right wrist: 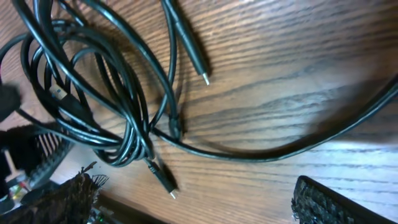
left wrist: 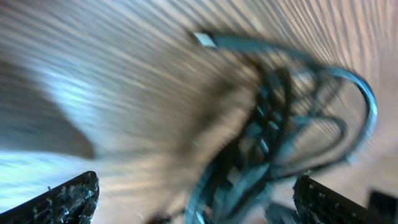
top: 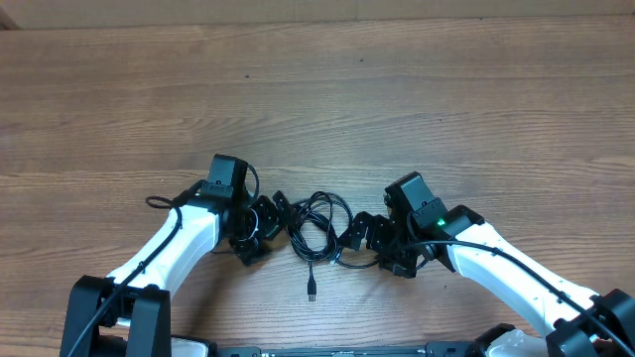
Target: Untangle cables
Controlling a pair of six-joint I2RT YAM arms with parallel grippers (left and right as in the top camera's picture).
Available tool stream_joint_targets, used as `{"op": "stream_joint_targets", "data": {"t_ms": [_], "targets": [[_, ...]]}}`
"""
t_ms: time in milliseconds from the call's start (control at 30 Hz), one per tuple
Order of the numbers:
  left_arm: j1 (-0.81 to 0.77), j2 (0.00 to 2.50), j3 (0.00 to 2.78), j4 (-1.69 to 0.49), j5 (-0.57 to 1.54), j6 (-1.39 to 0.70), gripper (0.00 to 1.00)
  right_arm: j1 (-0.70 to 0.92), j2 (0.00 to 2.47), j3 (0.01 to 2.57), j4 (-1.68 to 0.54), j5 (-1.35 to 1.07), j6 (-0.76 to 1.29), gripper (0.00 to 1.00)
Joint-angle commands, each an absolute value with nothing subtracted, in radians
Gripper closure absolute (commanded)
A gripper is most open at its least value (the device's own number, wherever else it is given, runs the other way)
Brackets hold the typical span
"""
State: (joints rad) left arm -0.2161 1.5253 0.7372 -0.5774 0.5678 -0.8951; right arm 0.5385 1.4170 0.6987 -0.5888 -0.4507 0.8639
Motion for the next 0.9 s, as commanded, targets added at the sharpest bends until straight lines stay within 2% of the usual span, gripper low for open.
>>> {"op": "stream_joint_targets", "data": {"t_ms": [0,167,533,767,867], "targets": [[-0.223,1.515,0.742,-0.513,0.811,-0.831,0.0,0.543,1.417,0.707,-0.586,-0.391,0.869,0.0],[-0.223,1.47,0.746,-0.457,0.798,-0.741,0.0,0.542,1.407,0.709,-0.594,-0.354,0.889,0.0],[-0.223,1.127,0.746,-0.743,0.388,-0.706,0.0,0.539,1.11,0.731,-0.736,-0.228,0.89,0.0],[-0.223,1.039,0.745,-0.765,0.333,-0.888,0.01,0.539,1.009,0.731,-0.698,-0.225,0.89,0.0],[-0.224,1.06,0.745,-0.816,0.333,-1.016,0.06,0.539,1.021,0.731,-0.693,-0.225,0.89,0.0]]}}
